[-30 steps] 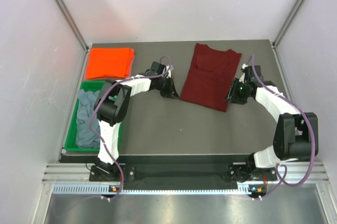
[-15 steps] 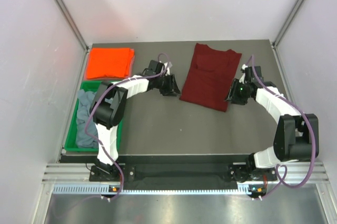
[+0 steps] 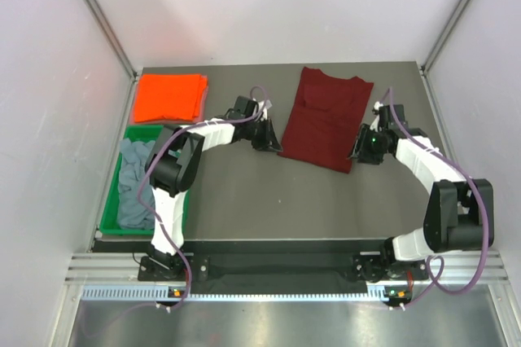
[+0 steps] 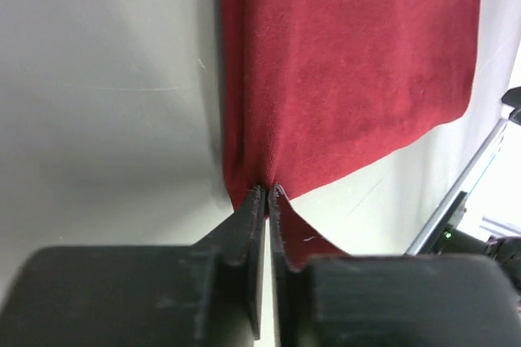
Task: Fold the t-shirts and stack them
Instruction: Fold the tshirt
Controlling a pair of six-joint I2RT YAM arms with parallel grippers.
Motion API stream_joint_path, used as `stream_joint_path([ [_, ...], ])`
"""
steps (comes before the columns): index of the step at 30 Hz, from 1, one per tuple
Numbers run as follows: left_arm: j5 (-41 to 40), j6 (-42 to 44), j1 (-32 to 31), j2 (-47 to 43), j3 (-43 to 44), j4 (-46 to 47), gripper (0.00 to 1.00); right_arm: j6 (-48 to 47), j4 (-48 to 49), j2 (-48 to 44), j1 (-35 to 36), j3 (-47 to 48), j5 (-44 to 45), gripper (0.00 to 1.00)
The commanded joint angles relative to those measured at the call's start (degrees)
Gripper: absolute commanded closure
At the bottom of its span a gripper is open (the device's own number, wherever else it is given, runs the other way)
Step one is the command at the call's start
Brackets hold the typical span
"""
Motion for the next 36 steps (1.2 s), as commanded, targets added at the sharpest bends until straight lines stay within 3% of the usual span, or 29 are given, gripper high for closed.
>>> stream_joint_path([
  [1,3.3,-1.1,-0.7,-0.7,-0.9,4.3,0.98,-0.6,-0.2,-3.7,-0.9,0.1,0.5,0.59],
  [16,-1.8,-4.4,-3.0,-14.5,-21.4,6.0,1.00,0.5,-1.4,-8.2,-0.9,-5.0,1.4,0.59],
  [25,-8.3,-8.8,-8.6,-22.6,-31.8,4.0,1.00,0.8,1.5,-13.0,-0.7,-13.9,-2.6,0.58],
  [28,-11.2,-9.6,-9.3,-24.0,-32.5,-0.4,1.00,0.9,3.9,-12.3,-0.4,-16.5,-7.5,0.59],
  [33,-11.4,-12.6,-10.0,-27.5,-33.2,-3.3,0.81,1.4,2.1,-12.2,-0.1,-16.9,-7.8,0.60],
  [36,-15.1,-11.4,-10.0,-29.1,-28.4,-8.4,0.70,2.1,0.8,-13.0,-0.1,-12.0,-7.6,0.62],
])
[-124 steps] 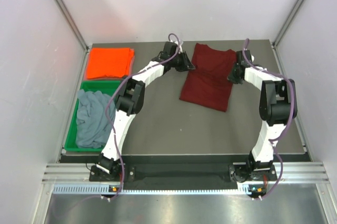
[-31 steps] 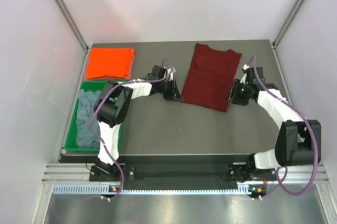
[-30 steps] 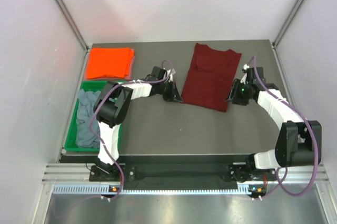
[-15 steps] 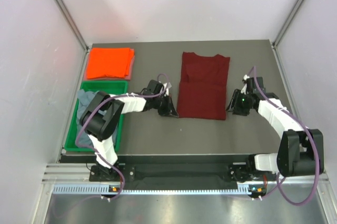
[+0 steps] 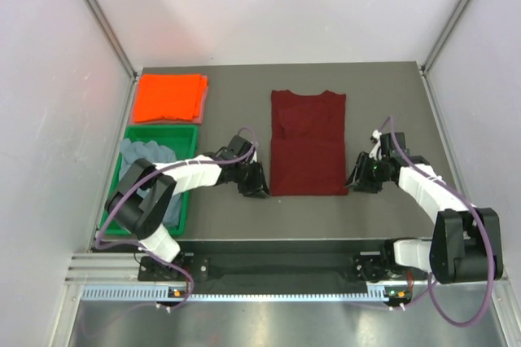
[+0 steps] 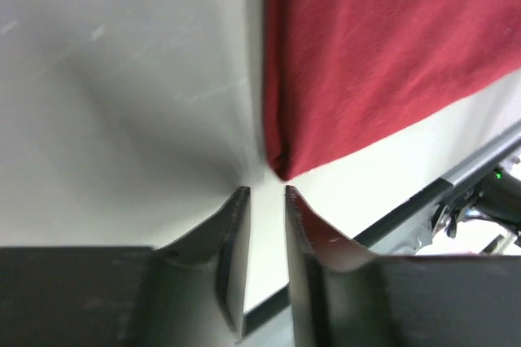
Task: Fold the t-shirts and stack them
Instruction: Fold the tshirt
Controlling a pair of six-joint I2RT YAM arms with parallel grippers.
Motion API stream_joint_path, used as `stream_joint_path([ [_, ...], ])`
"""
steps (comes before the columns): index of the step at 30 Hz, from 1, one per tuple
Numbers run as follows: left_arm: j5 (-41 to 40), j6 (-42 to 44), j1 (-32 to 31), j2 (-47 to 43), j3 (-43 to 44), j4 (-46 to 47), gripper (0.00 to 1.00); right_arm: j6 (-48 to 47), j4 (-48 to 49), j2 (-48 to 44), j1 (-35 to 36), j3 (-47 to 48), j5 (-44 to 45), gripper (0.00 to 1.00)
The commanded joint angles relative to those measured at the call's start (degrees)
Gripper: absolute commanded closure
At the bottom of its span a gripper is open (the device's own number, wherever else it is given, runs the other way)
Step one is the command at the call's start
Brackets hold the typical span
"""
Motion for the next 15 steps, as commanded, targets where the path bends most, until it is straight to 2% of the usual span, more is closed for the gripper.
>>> stream_joint_path([
  [1,-5.2,0.7,-0.2,-3.3,7.7,-7.2,0.68,0.9,0.2,-1.3,-0.2,6.6,-0.8,0.62],
  [5,-10.3,7.0,0.5,1.5,18.6,-9.4,0.62,-1.4,3.6,5.5,-0.2,13.4,-2.8,0.61],
  [9,-10.5,10.4,3.6,9.8,27.7,-10.3,0.59,-4.3,5.6,13.9,-1.9,21.1,-4.9,0.57],
  [12,-5.0,12.4,7.4,15.8,34.3,-10.5,0.59,-6.0,7.4,20.2,-3.0,25.6,-7.4,0.53],
  [15,-1.5,14.5,9.1,20.2,38.2,-9.7,0.59,-7.9,7.0,27.0,-3.0,31.0,-9.3,0.57],
])
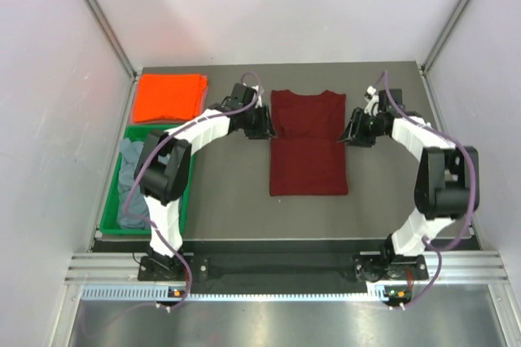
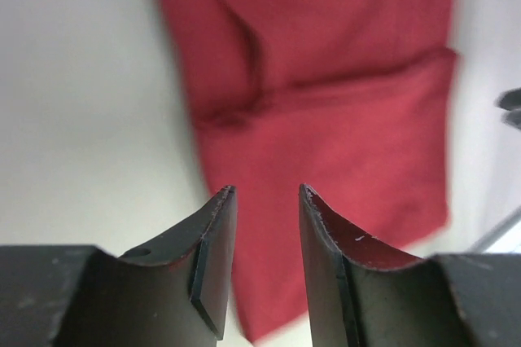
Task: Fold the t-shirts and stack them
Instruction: Fold the tshirt
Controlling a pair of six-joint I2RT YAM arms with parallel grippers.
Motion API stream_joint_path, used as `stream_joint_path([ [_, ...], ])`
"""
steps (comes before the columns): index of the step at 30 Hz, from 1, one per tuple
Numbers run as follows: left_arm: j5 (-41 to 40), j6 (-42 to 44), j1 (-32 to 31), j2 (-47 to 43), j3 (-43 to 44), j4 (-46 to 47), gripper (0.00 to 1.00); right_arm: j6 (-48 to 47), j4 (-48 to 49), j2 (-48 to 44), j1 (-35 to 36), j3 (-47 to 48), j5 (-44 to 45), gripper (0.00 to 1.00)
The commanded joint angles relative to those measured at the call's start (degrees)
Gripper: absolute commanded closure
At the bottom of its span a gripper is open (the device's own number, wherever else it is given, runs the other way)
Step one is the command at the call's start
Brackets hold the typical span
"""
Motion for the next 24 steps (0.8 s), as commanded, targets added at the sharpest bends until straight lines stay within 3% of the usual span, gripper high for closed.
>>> stream_joint_path([
  [1,4.7,4.7,1.6,4.9,4.1,-1.0,0.59,-3.8,2.4,6.0,-0.8,5.5,-4.3,0.58],
  [7,2.6,8.9,1.6,8.9,7.5,-2.5,0.58,-5.3,4.3,10.7,-0.8,7.0,-5.1,0.64],
  [13,6.6,9.2,2.0,10.5,7.8,-0.3,0.58,-6.5,3.8,10.9,-0.8,6.8,-1.8,0.64],
  [24,5.7,9.7,2.0,12.5,10.0,-0.9,0.62,-7.1,4.3,10.7,-2.6,7.5,1.3,0.64],
])
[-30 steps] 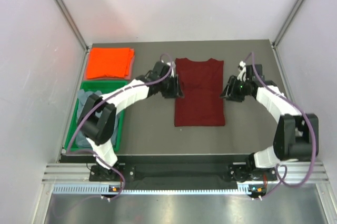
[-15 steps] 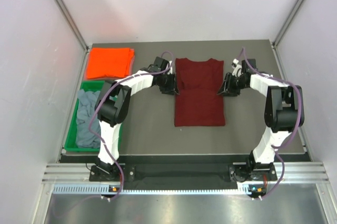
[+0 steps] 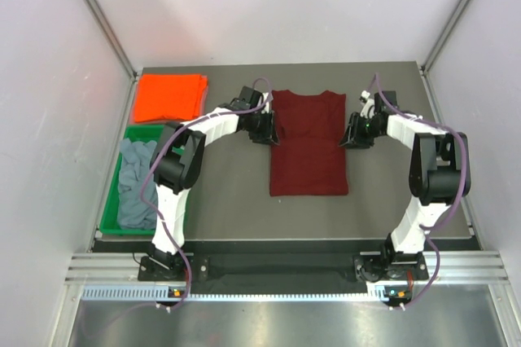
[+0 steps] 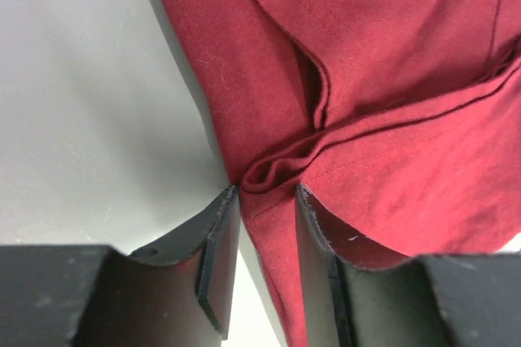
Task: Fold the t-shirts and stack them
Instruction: Fold the tshirt
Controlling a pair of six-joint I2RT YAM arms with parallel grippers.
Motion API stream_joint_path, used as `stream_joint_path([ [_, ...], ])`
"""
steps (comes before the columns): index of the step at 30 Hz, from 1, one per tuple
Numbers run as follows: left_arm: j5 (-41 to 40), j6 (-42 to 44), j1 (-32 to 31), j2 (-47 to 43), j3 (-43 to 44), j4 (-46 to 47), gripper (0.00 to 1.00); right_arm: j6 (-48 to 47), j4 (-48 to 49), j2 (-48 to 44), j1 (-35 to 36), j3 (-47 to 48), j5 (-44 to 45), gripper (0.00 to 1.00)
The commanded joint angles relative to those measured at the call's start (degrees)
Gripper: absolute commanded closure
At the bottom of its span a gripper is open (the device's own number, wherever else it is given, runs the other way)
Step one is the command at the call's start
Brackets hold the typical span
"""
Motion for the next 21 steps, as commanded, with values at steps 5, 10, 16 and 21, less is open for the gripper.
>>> stream_joint_path([
  [5,1.2,1.3,0.2,-0.3,2.7,1.3,0.66,-1.8,3.0,0.5,-2.3,3.5,1.1,0.62],
  [10,1.7,1.4,0.2,0.0,3.3,1.0,0.69,-0.5,6.1,1.1,-2.3,2.0,-2.5,0.63],
  [16,1.8,1.2,0.2,0.3,3.6,1.2,0.68,-0.1,7.4,1.4,-2.3,1.4,-4.3,0.64],
  [21,2.0,1.0,0.2,0.5,4.0,1.1,0.70,0.3,7.6,2.5,-2.2,1.5,-4.5,0.64],
])
